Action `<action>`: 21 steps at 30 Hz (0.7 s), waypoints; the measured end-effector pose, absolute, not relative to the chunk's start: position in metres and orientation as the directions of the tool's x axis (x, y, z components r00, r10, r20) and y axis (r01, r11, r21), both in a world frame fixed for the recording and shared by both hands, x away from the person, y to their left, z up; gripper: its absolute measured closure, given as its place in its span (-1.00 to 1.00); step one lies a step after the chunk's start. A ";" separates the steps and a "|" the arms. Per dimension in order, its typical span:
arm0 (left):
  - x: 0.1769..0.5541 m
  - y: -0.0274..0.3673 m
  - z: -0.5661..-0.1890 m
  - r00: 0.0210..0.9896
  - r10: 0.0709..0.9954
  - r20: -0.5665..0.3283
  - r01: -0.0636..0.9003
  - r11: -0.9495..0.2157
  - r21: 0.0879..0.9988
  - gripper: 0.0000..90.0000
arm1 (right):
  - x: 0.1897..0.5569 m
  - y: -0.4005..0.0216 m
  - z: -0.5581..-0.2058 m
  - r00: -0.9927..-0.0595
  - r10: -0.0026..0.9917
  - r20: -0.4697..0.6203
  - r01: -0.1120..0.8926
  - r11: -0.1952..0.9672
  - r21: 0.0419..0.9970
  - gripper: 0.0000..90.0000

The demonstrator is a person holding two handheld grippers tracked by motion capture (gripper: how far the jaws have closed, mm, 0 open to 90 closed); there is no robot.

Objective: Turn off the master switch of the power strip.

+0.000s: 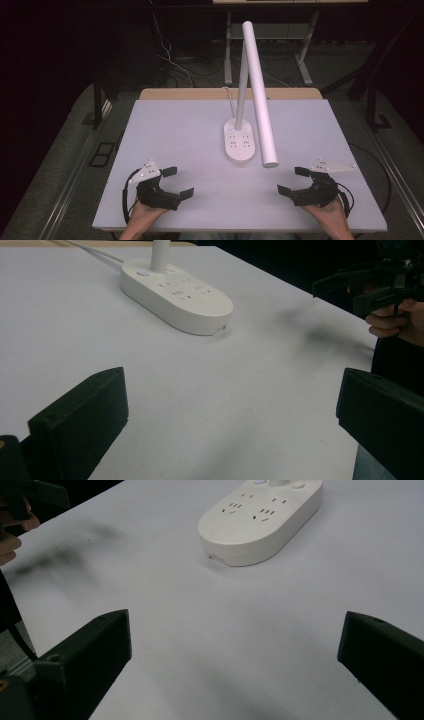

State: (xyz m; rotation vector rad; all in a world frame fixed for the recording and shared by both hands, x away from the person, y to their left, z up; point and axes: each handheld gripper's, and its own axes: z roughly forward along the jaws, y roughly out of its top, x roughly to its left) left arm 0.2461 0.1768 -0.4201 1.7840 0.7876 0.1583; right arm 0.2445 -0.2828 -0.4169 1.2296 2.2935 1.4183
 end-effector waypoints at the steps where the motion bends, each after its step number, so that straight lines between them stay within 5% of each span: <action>1: 0.247 0.177 -0.420 0.769 0.579 -0.270 0.429 -0.154 0.890 -1.00 | 0.245 -0.283 -0.417 -0.644 0.721 0.257 0.553 0.205 0.808 -1.00; 21: 0.244 0.179 -0.418 0.764 0.584 -0.274 0.433 -0.149 0.889 -0.99 | 0.244 -0.281 -0.418 -0.652 0.711 0.264 0.562 0.218 0.798 -1.00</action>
